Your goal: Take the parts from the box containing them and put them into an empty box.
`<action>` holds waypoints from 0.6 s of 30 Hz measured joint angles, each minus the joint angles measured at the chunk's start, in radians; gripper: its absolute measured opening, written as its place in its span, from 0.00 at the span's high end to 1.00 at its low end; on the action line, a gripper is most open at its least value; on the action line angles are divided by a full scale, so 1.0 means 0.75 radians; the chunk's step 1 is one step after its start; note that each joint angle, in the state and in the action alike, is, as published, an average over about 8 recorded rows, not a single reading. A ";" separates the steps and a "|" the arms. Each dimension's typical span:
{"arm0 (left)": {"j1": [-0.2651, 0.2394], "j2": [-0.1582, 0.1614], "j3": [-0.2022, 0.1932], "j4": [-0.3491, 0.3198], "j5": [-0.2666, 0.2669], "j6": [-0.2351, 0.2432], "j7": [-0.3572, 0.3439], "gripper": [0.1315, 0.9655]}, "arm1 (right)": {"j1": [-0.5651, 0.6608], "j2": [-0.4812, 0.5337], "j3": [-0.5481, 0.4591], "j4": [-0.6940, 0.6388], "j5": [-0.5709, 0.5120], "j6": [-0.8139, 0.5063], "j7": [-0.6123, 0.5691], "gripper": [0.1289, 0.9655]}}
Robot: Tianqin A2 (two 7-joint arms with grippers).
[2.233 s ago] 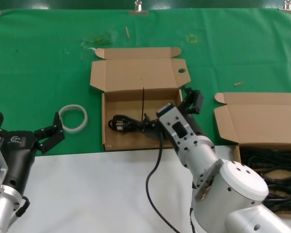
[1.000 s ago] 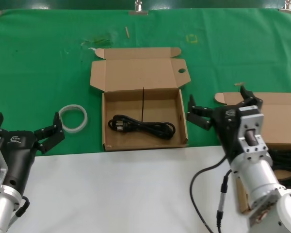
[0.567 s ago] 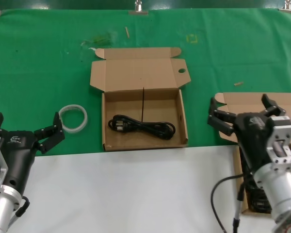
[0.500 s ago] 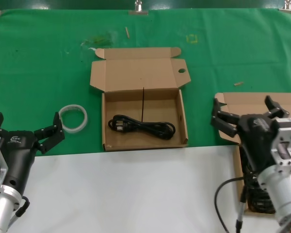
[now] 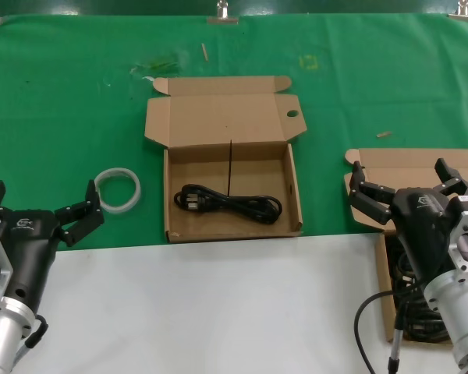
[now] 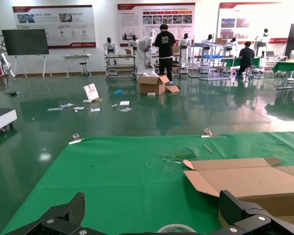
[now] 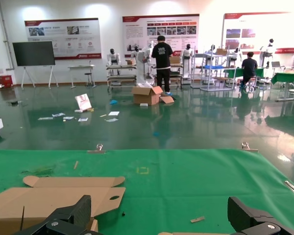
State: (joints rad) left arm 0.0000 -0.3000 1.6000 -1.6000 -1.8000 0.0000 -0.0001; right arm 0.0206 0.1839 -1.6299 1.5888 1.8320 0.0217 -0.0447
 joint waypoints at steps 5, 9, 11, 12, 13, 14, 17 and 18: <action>0.000 0.000 0.000 0.000 0.000 0.000 0.000 0.00 | 0.000 0.000 0.000 0.000 0.000 0.000 0.000 0.00; 0.000 0.000 0.000 0.000 0.000 0.000 0.000 0.00 | 0.000 0.000 0.000 0.000 0.000 0.000 0.000 0.00; 0.000 0.000 0.000 0.000 0.000 0.000 0.000 0.00 | 0.000 0.000 0.000 0.000 0.000 0.000 0.000 0.00; 0.000 0.000 0.000 0.000 0.000 0.000 0.000 0.00 | 0.000 0.000 0.000 0.000 0.000 0.000 0.000 0.00; 0.000 0.000 0.000 0.000 0.000 0.000 0.000 0.00 | 0.000 0.000 0.000 0.000 0.000 0.000 0.000 0.00; 0.000 0.000 0.000 0.000 0.000 0.000 0.000 0.00 | 0.000 0.000 0.000 0.000 0.000 0.000 0.000 0.00; 0.000 0.000 0.000 0.000 0.000 0.000 0.000 0.00 | 0.000 0.000 0.000 0.000 0.000 0.000 0.000 0.00; 0.000 0.000 0.000 0.000 0.000 0.000 0.000 0.00 | 0.000 0.000 0.000 0.000 0.000 0.000 0.000 0.00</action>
State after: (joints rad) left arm 0.0000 -0.3000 1.6000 -1.6000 -1.8000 0.0000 0.0000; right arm 0.0206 0.1839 -1.6299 1.5888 1.8320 0.0217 -0.0447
